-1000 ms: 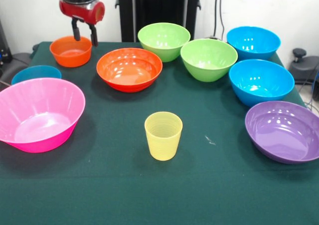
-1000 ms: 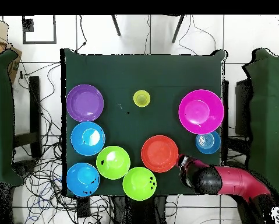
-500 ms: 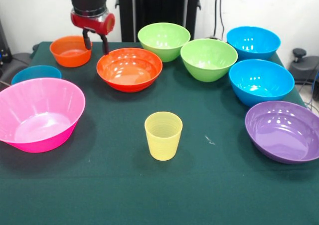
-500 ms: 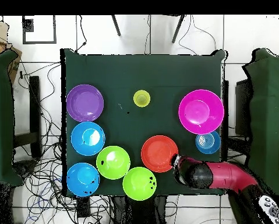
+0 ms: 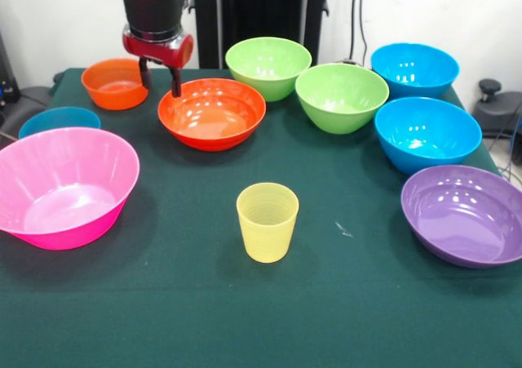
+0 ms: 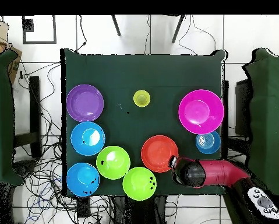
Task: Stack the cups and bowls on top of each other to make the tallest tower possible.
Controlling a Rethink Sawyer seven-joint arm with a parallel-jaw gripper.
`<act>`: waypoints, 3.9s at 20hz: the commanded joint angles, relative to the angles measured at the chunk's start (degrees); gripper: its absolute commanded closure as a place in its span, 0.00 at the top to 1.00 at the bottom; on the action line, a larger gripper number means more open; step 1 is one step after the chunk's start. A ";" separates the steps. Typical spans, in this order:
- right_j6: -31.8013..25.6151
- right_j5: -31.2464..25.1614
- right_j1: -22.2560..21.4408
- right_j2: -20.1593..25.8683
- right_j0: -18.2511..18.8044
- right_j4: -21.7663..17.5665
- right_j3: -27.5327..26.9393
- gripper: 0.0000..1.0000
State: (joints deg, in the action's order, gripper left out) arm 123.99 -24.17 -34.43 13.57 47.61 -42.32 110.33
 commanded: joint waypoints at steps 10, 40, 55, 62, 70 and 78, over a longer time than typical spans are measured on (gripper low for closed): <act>-2.68 -0.47 -3.53 1.72 -0.34 -0.64 -1.70 1.00; -1.05 1.94 0.39 -3.20 4.59 -3.90 0.06 1.00; 1.35 7.51 5.52 -4.72 2.94 -3.62 -0.98 1.00; 0.23 7.93 6.64 -3.93 3.65 -2.77 -1.18 1.00; 0.16 7.74 7.53 -4.60 3.21 -3.15 -2.08 1.00; 0.67 7.48 5.14 -5.86 1.91 -3.43 -0.63 1.00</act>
State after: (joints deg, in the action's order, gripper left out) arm 123.99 -20.10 -28.95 6.41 52.55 -43.26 110.31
